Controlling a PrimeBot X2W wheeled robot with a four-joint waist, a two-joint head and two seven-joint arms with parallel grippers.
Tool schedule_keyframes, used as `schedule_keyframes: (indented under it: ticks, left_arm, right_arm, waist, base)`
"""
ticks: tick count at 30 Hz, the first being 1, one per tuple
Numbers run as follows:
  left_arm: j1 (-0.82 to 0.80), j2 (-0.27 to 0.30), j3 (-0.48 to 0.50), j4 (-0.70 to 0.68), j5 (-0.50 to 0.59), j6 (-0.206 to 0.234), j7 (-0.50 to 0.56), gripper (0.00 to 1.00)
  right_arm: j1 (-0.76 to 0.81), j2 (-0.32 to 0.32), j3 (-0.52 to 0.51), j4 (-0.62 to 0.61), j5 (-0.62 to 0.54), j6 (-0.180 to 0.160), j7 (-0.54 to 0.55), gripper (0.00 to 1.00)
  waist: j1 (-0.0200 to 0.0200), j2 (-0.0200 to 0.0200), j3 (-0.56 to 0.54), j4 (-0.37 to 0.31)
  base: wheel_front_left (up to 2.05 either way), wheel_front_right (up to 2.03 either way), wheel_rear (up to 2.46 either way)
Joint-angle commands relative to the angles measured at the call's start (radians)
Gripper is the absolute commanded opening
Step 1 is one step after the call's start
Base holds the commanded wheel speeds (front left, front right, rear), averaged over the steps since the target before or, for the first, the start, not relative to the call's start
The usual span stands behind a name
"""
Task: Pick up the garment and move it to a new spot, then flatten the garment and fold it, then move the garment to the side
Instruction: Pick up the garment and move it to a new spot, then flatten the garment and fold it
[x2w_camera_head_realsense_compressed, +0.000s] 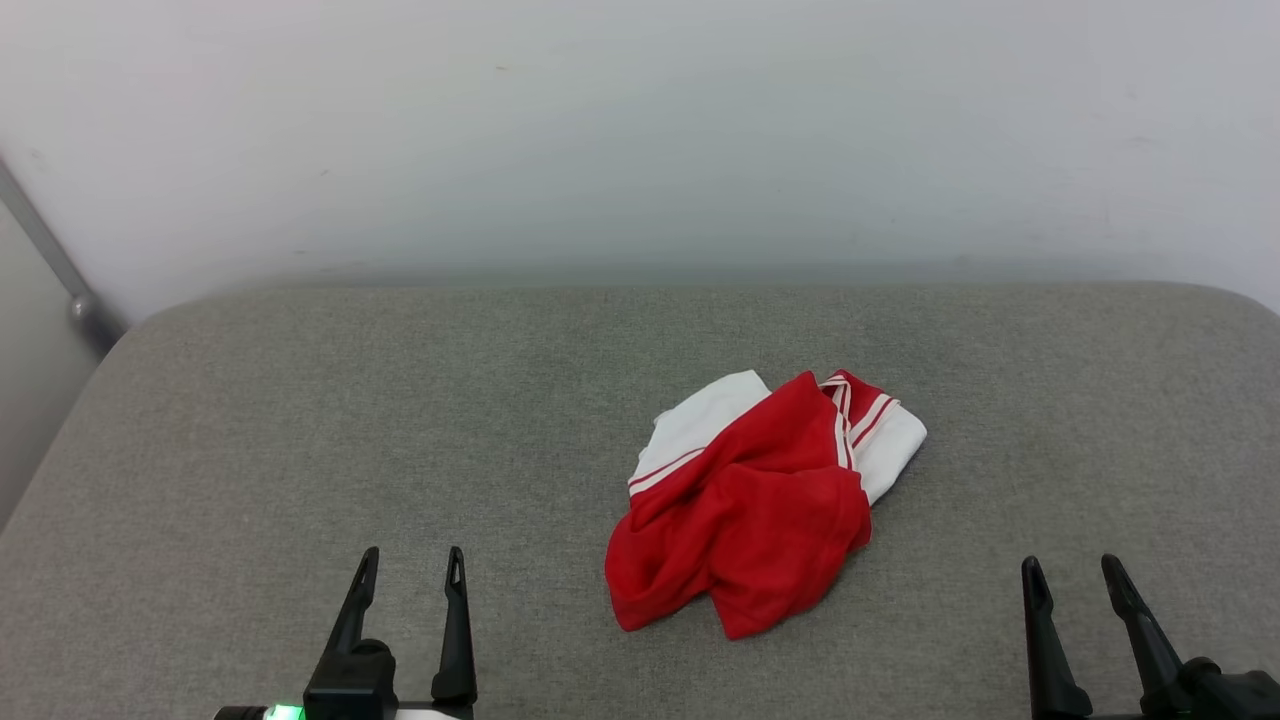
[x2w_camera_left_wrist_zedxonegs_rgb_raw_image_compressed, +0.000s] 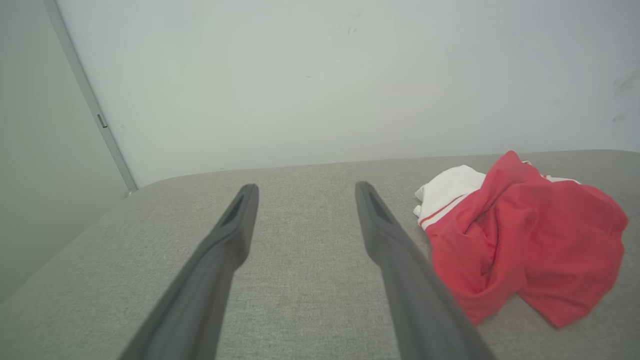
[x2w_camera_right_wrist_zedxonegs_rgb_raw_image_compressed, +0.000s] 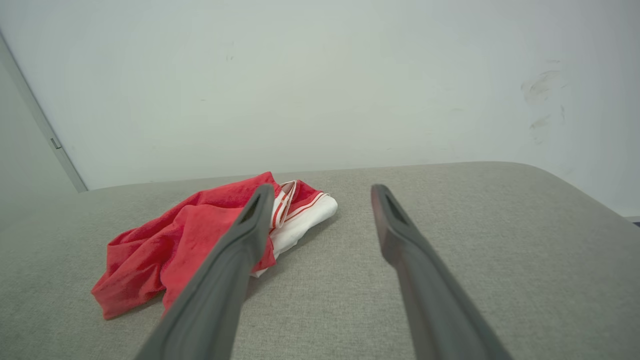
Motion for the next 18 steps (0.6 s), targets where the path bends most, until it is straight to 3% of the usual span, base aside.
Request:
schedule_keyframes:
  ticks: [1,18]
  left_arm:
    - [0.014,-0.008,0.009,0.002,0.01,-0.008,-0.003,1.0]
    - [-0.034,-0.045,0.094,0.028,0.055,-0.089,-0.003,1.0]
  right_arm:
    - [0.009,0.002,0.002,0.001,0.007,0.0,-0.002,1.0]
    - [-0.002,0.002,0.016,0.005,0.01,0.0,-0.002,1.0]
  waist:
    - [0.0,0.0,-0.001,0.001]
    - [0.0,0.0,0.007,-0.01]
  base:
    - [0.0,0.0,0.0]
    - [0.0,0.0,0.0]
